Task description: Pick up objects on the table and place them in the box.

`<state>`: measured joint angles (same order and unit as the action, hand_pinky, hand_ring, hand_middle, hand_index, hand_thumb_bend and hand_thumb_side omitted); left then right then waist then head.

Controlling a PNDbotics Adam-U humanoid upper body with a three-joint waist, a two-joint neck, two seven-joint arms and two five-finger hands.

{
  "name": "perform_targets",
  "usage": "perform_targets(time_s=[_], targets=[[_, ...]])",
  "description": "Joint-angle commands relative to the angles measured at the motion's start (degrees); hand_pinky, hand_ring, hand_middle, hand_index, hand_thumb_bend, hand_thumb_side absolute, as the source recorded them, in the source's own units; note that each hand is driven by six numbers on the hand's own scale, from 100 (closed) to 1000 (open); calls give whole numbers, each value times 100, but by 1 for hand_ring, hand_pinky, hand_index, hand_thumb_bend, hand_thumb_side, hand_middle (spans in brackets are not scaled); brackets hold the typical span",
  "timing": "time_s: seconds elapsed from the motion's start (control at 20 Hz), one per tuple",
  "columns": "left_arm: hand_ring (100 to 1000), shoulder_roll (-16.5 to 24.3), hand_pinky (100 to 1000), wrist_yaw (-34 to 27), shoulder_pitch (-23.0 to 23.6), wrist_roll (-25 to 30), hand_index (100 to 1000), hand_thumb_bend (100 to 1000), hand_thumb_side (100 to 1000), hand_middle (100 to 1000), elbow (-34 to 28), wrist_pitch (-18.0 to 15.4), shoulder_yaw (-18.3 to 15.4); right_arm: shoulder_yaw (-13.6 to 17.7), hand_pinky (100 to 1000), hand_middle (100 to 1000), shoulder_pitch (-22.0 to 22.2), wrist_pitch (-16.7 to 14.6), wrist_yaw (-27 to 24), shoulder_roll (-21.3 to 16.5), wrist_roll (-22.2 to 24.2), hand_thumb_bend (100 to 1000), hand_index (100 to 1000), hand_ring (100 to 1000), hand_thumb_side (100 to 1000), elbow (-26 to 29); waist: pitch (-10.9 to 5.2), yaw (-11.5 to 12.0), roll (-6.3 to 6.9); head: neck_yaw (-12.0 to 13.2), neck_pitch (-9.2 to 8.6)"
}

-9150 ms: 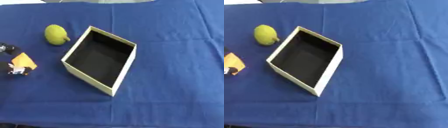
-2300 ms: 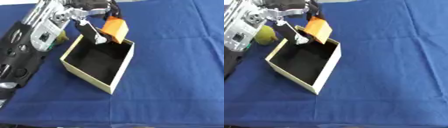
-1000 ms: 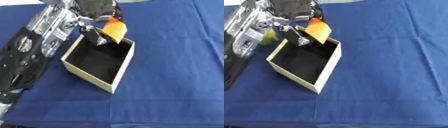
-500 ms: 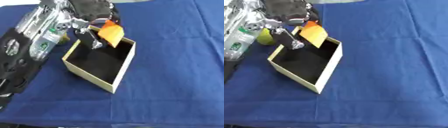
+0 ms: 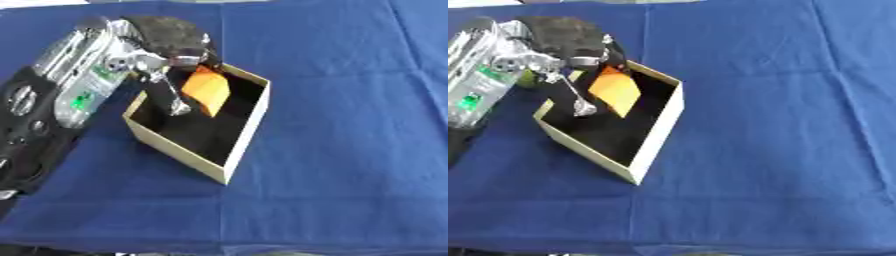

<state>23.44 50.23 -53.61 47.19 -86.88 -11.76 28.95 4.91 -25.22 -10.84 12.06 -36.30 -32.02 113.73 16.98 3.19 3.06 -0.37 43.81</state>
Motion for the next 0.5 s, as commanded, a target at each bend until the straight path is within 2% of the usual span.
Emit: perform_targets(time_s=[0.05, 0.1, 0.15, 0.2, 0.25, 0.4, 0.45, 0.5], targets=[[576, -46, 663, 56, -50, -32, 675, 100, 100, 494, 233, -76, 53, 64, 831, 672, -54, 3, 39, -91, 4, 100, 752, 710, 726, 86, -89, -5, -28, 21, -2], [586, -82, 672, 77, -44, -41, 683, 100, 103, 503, 320, -102, 63, 63, 831, 672, -53, 4, 38, -88, 7, 100, 752, 710, 726, 86, -88, -8, -29, 23, 0], [648, -111, 712, 97, -40, -51, 741, 100, 172, 565, 397, -134, 68, 64, 831, 672, -52, 4, 38, -85, 8, 100, 752, 710, 726, 86, -87, -10, -30, 25, -2], [658, -133, 718, 117, -36, -52, 752, 100, 182, 575, 465, -180, 71, 65, 831, 672, -51, 4, 38, -82, 8, 100, 752, 710, 726, 86, -87, -13, -31, 27, -4], [741, -146, 773, 127, -31, -46, 833, 129, 262, 663, 512, -241, 73, 67, 831, 671, -47, 4, 39, -82, 6, 100, 752, 710, 727, 86, -86, -14, -31, 26, -2], [839, -145, 850, 98, -12, 70, 918, 288, 391, 786, 552, -466, 70, 72, 831, 671, -35, 10, 41, -81, 5, 100, 752, 710, 727, 86, -85, -10, -27, 18, 4], [889, -136, 886, 78, -9, 131, 938, 383, 458, 841, 549, -527, 67, 72, 831, 671, -34, 10, 42, -79, 7, 100, 752, 710, 728, 86, -84, -9, -27, 15, 7], [901, -122, 896, 75, -8, 191, 946, 429, 488, 855, 530, -580, 63, 71, 831, 671, -33, 11, 42, -80, 9, 100, 752, 710, 728, 86, -84, -6, -27, 11, 11]])
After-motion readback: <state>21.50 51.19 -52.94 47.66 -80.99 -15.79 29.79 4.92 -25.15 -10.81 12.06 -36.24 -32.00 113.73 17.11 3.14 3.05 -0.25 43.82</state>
